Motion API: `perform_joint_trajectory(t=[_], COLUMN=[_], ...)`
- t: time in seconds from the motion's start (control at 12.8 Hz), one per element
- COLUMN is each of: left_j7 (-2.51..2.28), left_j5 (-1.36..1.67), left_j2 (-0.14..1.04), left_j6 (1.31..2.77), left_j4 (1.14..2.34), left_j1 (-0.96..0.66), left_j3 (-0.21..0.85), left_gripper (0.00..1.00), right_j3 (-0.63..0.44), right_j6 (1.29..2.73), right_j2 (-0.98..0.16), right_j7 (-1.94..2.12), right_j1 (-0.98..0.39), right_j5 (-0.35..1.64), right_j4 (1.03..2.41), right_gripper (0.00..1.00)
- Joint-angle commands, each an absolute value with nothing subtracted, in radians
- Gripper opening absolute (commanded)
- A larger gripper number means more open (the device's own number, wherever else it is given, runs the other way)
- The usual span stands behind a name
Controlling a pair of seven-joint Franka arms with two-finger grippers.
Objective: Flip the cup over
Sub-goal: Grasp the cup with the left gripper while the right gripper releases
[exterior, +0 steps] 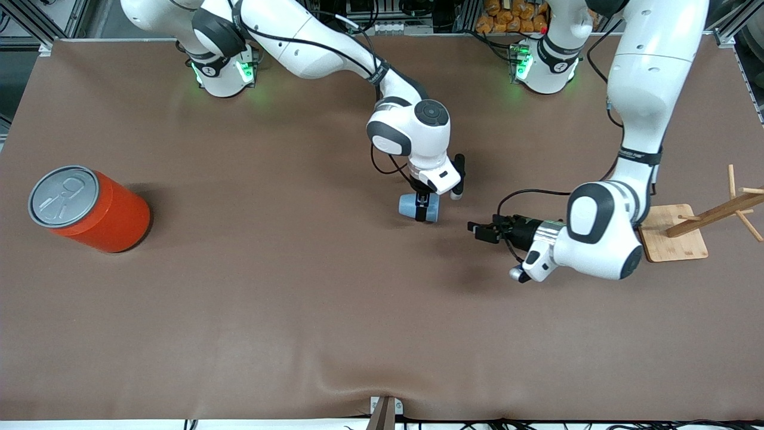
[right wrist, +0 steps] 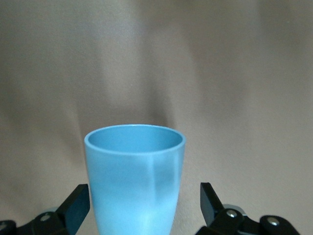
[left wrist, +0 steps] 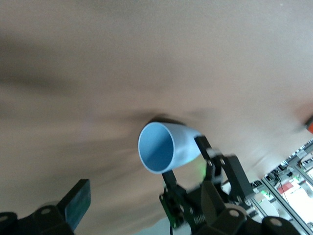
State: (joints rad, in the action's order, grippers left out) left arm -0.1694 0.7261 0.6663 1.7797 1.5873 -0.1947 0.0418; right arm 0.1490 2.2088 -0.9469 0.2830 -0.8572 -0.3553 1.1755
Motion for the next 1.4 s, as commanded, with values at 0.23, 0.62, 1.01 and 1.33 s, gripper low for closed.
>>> perform_joint_trajectory(t=[0.23, 0.62, 1.01, 1.33], left_j7=[-0.244, -0.311, -0.397, -0.405], left_j5=[0.744, 0.744, 0.739, 0.733], left_j2=[0.721, 0.736, 0.745, 0.764], left_j6=[1.876, 1.885, 1.888, 1.89], left_j4=[1.588, 1.585, 1.585, 1.583], left_j1=[-0.256, -0.317, -0.405, -0.456], left_j3=[0.035, 0.035, 0.031, 0.021], left_gripper=[1.0, 1.0, 1.0, 0.86], right_j3=[0.167, 0.163, 0.155, 0.155], right_j6=[2.036, 1.866, 1.744, 1.668], right_j2=[-0.848, -0.677, -0.539, -0.454], right_j7=[0.278, 0.285, 0.272, 0.272], right_j1=[-0.853, -0.732, -0.531, -0.361], right_j5=[-0.325, -0.243, -0.175, -0.152], right_j4=[1.163, 1.17, 1.17, 1.17], right_gripper=[1.0, 1.0, 1.0, 1.0])
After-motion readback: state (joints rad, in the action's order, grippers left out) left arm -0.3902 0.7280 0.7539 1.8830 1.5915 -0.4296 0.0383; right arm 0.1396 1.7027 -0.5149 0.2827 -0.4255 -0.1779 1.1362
